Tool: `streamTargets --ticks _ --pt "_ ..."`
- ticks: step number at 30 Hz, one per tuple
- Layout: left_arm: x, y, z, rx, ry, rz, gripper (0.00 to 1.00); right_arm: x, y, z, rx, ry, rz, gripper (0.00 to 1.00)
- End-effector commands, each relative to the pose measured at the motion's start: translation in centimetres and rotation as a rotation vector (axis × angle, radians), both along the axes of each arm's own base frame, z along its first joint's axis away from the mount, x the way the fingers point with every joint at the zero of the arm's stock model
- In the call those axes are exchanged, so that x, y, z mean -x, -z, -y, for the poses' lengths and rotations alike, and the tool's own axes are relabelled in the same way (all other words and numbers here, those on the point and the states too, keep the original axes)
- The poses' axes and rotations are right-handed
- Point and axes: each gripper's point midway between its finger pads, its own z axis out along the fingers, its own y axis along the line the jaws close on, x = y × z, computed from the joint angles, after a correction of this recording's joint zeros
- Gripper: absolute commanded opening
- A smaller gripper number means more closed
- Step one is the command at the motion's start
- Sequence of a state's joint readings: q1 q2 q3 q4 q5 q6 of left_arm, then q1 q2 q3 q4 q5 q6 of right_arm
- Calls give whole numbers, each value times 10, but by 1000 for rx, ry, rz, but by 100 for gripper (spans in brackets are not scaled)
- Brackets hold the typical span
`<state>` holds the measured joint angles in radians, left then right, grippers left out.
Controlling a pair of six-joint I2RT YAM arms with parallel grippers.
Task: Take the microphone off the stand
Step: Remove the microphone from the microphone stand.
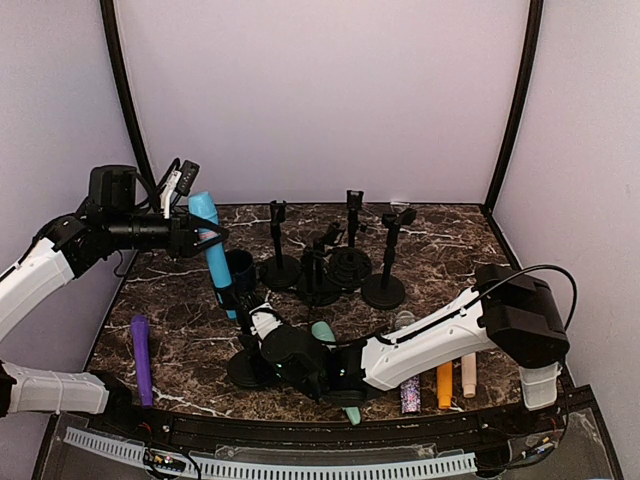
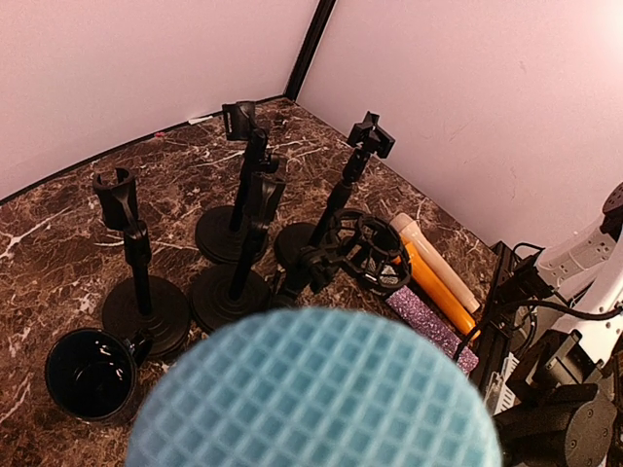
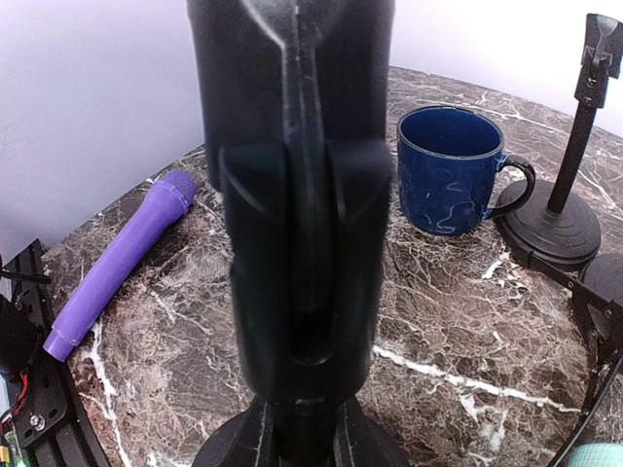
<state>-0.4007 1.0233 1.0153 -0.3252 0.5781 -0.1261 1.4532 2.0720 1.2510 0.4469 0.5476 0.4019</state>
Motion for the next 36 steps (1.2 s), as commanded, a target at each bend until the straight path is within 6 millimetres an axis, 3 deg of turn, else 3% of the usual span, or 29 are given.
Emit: streamTargets --ticks 1,18,22,29,32,33,36 --pt "-11 -124 -15 148 -69 410 0 26 104 38 342 -60 -74 0" --pt "-11 -129 -19 144 -75 420 0 24 103 41 339 -38 -75 0" --pt "-16 -130 -27 111 -137 420 0 15 93 46 308 18 -60 0" --pt "-20 -79 -69 -76 -365 253 0 -25 39 47 161 107 30 0" --pt "-9 -45 -87 -147 -432 143 0 -39 10 40 105 110 96 0" --pt "-4 -43 -93 -145 -461 128 0 -43 2 38 90 110 113 0" --pt "13 -9 -100 -172 -478 -7 0 -56 -16 32 52 106 154 0"
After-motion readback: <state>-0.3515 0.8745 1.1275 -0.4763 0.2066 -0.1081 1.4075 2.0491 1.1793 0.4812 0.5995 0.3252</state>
